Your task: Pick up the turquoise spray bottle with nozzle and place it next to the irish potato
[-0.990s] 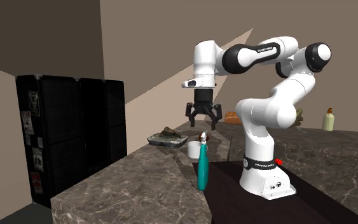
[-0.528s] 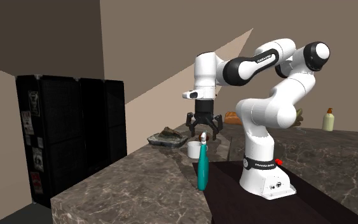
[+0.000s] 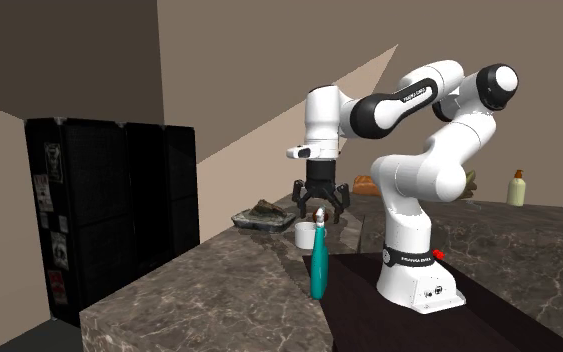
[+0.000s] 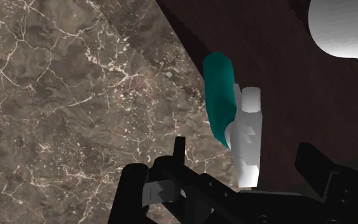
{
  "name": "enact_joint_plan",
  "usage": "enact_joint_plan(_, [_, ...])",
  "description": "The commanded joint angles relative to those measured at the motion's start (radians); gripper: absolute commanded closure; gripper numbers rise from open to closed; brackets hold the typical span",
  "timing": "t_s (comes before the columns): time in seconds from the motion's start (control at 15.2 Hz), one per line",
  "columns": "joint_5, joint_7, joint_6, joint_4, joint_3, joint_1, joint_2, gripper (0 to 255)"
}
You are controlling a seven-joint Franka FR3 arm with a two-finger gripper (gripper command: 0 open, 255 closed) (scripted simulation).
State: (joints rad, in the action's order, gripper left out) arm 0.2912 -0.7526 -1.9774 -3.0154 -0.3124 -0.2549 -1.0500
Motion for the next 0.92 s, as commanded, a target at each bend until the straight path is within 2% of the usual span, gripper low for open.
enact_joint_plan(0.0, [0.0, 0.0, 0.0, 0.0, 0.0, 0.0, 0.0, 255])
enact_joint_plan(0.59, [0.0, 0.0, 0.0, 0.0, 0.0, 0.0, 0.0, 255])
enact_joint_plan(0.86, [-0.019, 0.0, 0.066, 0.045, 0.017, -0.01, -0.022, 255])
